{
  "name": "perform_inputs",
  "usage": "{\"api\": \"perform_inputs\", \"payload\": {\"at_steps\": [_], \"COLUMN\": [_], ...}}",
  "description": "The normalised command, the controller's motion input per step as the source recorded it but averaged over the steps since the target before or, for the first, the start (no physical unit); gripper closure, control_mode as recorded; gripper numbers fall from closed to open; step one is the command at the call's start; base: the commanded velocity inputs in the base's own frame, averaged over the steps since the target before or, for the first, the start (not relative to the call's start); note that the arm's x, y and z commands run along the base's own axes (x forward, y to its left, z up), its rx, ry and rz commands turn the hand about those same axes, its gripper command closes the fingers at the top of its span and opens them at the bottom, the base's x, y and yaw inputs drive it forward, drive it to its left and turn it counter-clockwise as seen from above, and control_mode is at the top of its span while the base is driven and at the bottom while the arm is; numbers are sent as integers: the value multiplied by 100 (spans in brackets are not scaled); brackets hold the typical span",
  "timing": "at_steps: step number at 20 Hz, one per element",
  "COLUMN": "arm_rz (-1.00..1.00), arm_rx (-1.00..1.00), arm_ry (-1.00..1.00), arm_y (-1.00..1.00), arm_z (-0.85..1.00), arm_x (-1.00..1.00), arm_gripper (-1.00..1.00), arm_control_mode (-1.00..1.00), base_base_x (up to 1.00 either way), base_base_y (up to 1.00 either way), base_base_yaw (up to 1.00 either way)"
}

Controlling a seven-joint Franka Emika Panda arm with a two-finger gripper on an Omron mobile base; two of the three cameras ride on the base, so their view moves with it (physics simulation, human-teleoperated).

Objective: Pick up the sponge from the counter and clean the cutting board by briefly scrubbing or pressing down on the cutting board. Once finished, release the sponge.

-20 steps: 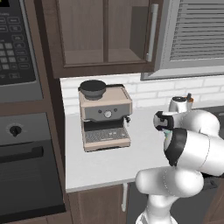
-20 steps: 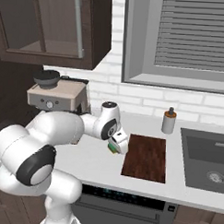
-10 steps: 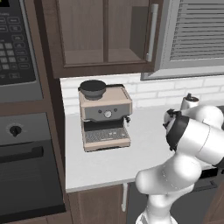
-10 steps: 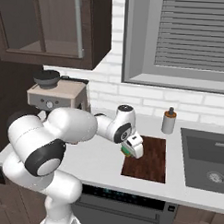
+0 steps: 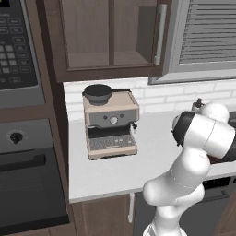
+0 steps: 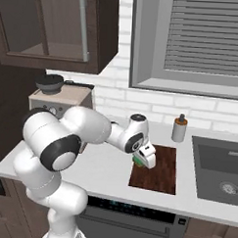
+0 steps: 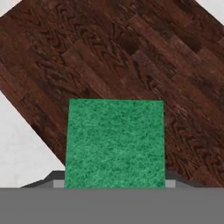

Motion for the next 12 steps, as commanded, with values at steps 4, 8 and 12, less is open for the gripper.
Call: {"api": "perform_inputs", "payload": {"at_steps": [4,8,12], "arm_rz": [0,0,0], "arm_rx": [5,6,5], "arm_ry": [0,0,0], "arm_y": [-10,-12,-12], "arm_z": [-1,-3,-20], "arm_x": [43,52,38], "arm_gripper": [100,100,100], "arm_control_mode": [-100,-100,-100], "base_base_x": [0,0,0], "base_base_y": [0,0,0], "base_base_yaw": [0,0,0]}}
